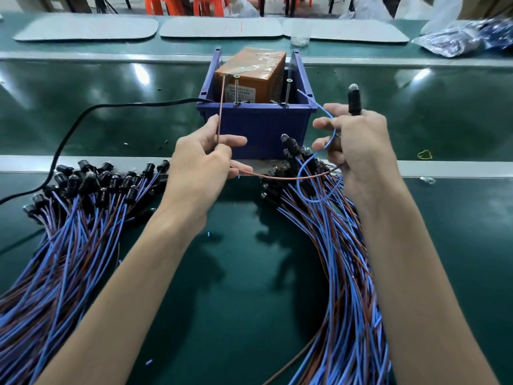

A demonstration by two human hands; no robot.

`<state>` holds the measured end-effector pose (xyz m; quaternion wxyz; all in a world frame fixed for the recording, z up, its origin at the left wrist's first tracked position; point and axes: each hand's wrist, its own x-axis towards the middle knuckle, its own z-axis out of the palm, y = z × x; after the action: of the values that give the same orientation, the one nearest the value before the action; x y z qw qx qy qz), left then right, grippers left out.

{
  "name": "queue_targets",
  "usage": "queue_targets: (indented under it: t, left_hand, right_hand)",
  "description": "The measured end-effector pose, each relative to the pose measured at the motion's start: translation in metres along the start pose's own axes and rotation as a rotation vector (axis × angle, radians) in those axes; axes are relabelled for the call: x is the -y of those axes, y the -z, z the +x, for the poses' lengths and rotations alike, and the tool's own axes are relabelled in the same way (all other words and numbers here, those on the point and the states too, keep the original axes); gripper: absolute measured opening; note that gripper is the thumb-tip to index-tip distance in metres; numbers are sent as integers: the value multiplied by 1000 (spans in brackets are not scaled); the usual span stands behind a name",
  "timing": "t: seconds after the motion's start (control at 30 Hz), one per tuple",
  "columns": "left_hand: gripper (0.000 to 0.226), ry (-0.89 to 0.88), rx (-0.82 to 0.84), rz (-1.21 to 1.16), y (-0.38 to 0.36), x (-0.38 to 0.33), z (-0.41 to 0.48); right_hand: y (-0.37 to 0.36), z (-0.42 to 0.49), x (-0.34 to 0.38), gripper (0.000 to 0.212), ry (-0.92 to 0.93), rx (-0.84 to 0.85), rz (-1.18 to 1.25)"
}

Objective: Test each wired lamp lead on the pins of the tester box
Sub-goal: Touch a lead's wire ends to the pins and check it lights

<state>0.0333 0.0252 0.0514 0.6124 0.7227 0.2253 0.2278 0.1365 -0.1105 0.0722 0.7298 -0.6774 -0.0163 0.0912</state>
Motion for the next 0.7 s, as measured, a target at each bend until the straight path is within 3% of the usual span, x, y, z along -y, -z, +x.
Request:
queue_targets:
  t: [0.17, 0.4, 0.7]
  left_hand:
    - [63, 3, 15, 13, 1, -1, 0]
    - [37, -14, -37, -6, 2, -2, 1]
    - [44, -7, 19, 13, 4, 1, 2]
  right_hand:
    - [2, 2, -3, 23, -10, 36, 16]
    - [2, 1, -3, 22, -22, 92, 90]
    - [1, -1, -4, 22, -30, 131, 99]
